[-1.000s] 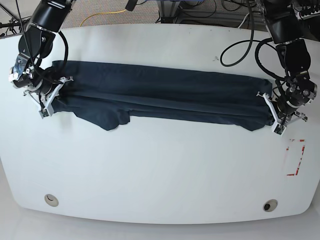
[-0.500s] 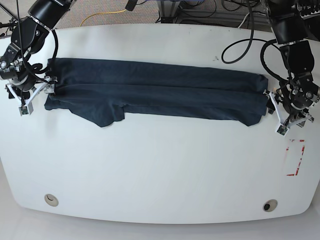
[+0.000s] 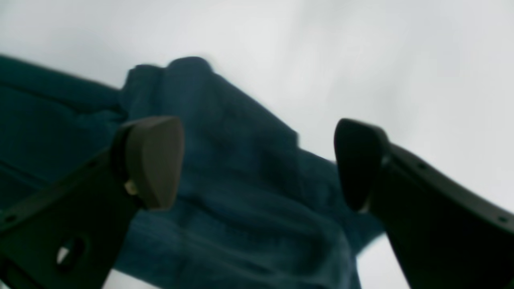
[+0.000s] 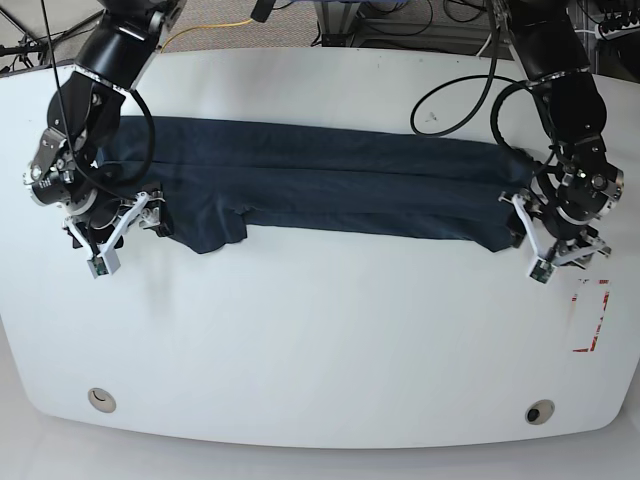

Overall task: Fold the T-shirt properly
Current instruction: 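Lay the folded hem down and open both grippers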

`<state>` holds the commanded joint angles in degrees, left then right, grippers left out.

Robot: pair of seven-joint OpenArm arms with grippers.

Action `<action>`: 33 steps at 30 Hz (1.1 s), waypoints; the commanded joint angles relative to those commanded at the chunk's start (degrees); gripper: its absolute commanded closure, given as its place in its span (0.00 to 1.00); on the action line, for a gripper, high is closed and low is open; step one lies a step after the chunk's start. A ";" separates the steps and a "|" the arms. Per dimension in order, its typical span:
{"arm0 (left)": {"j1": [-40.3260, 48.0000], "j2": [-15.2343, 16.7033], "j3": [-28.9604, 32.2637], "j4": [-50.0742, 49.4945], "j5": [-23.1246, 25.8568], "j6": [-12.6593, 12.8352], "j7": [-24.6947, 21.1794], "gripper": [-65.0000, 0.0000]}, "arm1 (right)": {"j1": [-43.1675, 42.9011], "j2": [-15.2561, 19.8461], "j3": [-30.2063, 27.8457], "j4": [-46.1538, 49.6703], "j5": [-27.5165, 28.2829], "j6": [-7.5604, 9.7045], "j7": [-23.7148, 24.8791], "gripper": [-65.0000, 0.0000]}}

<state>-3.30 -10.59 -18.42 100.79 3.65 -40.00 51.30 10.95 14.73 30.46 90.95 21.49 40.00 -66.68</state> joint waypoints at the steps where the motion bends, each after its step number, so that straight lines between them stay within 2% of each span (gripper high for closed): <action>1: 0.35 0.00 0.00 -0.18 0.00 0.00 0.00 0.41 | 1.23 0.00 -0.26 -2.02 -0.88 0.00 0.53 0.15; 7: 2.55 0.79 -0.26 -4.04 -0.09 0.00 -0.09 0.41 | 5.71 0.44 -3.78 -14.77 -3.34 0.00 6.07 0.15; 11: 3.60 -0.18 -0.26 -5.63 -0.18 0.00 -0.18 0.41 | 6.59 0.88 -4.22 -20.66 -3.34 0.00 10.29 0.15; 17: 3.78 -0.44 -0.35 -7.03 -0.18 0.00 -0.18 0.41 | 7.38 1.05 -9.05 -28.22 -3.16 0.00 15.91 0.17; 19: 3.78 -0.44 -0.35 -7.12 -0.18 0.00 -0.18 0.41 | 7.21 0.97 -9.32 -28.40 -2.99 0.00 16.79 0.26; 20: 3.78 -0.44 -0.35 -7.21 -0.18 0.00 -0.18 0.41 | 7.12 0.88 -9.49 -28.40 -2.90 0.00 17.05 0.36; 25: 3.78 -0.44 -0.35 -7.21 -0.09 0.00 -0.18 0.41 | 6.77 0.79 -9.23 -25.58 -2.81 0.00 16.79 1.00; 28: 3.78 -0.44 -0.26 -7.30 -0.09 0.00 -0.18 0.41 | 5.27 0.88 -9.14 -21.80 -2.73 0.00 16.09 0.99; 33: 3.78 -0.44 -0.26 -7.38 -0.09 0.00 -0.18 0.41 | 2.29 1.23 -8.97 -10.81 -0.44 0.00 8.97 1.00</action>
<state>0.48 -11.03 -18.68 93.41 3.56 -40.00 51.12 13.23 15.96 21.49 80.13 21.05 40.00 -57.71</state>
